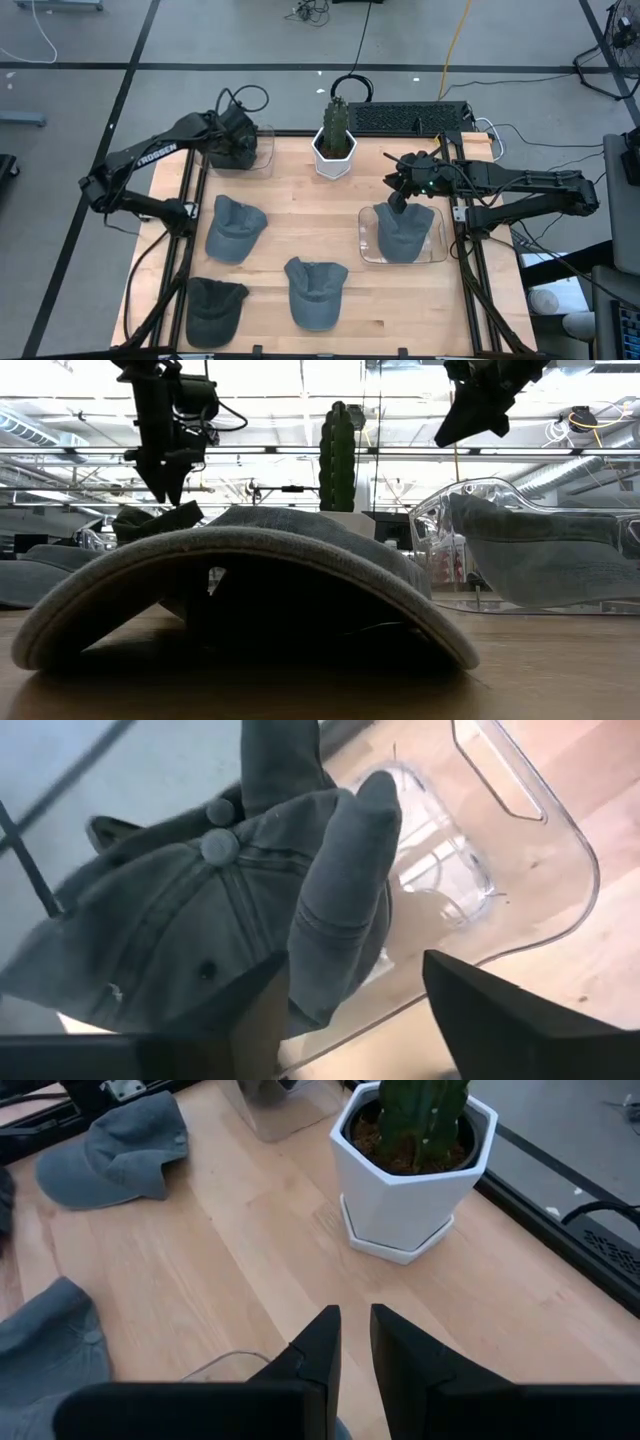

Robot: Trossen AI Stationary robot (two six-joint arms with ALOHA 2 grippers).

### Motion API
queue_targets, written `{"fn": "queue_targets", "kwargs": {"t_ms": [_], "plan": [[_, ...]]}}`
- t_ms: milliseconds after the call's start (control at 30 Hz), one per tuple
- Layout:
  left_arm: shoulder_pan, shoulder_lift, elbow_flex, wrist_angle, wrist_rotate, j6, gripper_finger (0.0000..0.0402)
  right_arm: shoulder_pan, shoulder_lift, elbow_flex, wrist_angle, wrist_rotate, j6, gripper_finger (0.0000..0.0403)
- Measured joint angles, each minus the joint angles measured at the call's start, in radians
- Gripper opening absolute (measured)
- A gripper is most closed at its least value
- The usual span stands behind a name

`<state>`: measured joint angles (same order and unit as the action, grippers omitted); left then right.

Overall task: Pick & Place hat
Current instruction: Put the right black cap into the top transparent bin

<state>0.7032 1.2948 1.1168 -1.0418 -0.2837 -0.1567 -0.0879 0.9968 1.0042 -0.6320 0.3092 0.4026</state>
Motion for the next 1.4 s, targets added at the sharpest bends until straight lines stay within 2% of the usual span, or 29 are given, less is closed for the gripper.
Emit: {"fn": "queue_targets", "kwargs": {"t_ms": [200, 400, 500, 633, 867, 1000, 1100, 1233, 1400], "plan": [[-0.009, 0.044, 0.001, 0.027, -0.017, 0.003, 0.028, 0.0, 0.0, 0.0, -0.001, 0.001, -0.012, 0.0045], [0.009, 0.16, 0.0, 0.059, -0.033, 0.004, 0.0272, 0.0, 0.0, 0.0, -0.001, 0.001, -0.026, 0.0045], [0.01, 0.192, 0.0, 0.087, -0.034, -0.009, 0.0239, 0.0, -0.001, 0.0, -0.001, -0.019, -0.002, 0.0045], [0.012, 0.206, 0.0, 0.092, -0.034, -0.023, 0.0171, 0.0, -0.014, 0.0, -0.01, -0.079, 0.031, 0.0045], [0.036, 0.195, 0.0, 0.105, -0.032, -0.025, 0.0051, 0.0, -0.037, 0.0, -0.016, -0.077, 0.057, 0.0045], [0.056, 0.196, 0.0, 0.108, 0.0, -0.025, 0.0018, 0.0, -0.04, 0.0, -0.016, -0.077, 0.056, 0.0045], [0.065, 0.196, 0.0, 0.114, 0.016, -0.049, 0.0027, 0.0, -0.04, 0.0, -0.016, -0.077, 0.057, 0.0045], [0.084, 0.196, 0.0, 0.12, 0.013, -0.066, 0.0069, 0.0, -0.04, 0.0, -0.016, -0.076, 0.057, 0.0045], [0.121, 0.196, 0.0, 0.123, -0.047, -0.07, 0.0089, 0.0, -0.04, 0.0, -0.016, -0.075, 0.057, 0.0045]]}}
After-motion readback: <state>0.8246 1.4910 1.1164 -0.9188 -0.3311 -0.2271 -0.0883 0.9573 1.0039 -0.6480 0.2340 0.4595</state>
